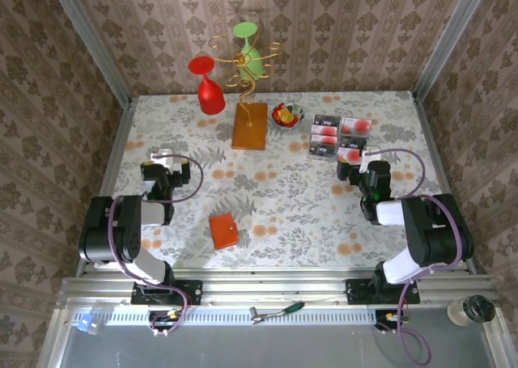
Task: Put the credit cards into the card holder
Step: Pick up the card holder from the bottom-center of the table.
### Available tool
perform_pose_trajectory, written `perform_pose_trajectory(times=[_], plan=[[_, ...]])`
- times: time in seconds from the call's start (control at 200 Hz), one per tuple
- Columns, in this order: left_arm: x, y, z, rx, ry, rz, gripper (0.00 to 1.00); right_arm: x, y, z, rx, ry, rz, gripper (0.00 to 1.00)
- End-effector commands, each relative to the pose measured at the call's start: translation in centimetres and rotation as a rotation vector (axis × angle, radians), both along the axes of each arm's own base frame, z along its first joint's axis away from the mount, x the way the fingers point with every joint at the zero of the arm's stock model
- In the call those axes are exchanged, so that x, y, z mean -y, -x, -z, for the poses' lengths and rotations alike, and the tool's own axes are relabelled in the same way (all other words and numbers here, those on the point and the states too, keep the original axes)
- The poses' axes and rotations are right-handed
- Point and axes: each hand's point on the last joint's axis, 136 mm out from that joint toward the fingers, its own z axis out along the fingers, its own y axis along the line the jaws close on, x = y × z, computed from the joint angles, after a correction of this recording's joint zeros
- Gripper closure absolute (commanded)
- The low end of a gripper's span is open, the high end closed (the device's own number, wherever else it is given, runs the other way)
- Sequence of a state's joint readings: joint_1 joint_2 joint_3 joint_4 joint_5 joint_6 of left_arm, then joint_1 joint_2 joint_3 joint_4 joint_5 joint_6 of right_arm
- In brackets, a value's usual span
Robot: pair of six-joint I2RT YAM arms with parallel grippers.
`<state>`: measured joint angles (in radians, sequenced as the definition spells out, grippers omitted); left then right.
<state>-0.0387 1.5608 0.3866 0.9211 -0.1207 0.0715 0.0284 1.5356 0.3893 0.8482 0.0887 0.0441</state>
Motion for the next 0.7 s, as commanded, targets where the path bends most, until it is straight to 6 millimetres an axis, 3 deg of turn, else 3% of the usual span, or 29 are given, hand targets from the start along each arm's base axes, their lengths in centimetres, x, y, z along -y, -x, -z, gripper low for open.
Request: perform_pose_trajectory(times=[0.0,0.695], plan=[[-0.02,-0.01,-0.43,0.022,0.01,-0.01,0.0,-0.12,-0.59,-1.06,0.028,0.007,-0.016,0.0],[-0.11,-0.12,-0.36,0.013,0.022,-0.013,0.0,0.06,-0.7,-0.89,0.019,0.001,-0.011,0.0]])
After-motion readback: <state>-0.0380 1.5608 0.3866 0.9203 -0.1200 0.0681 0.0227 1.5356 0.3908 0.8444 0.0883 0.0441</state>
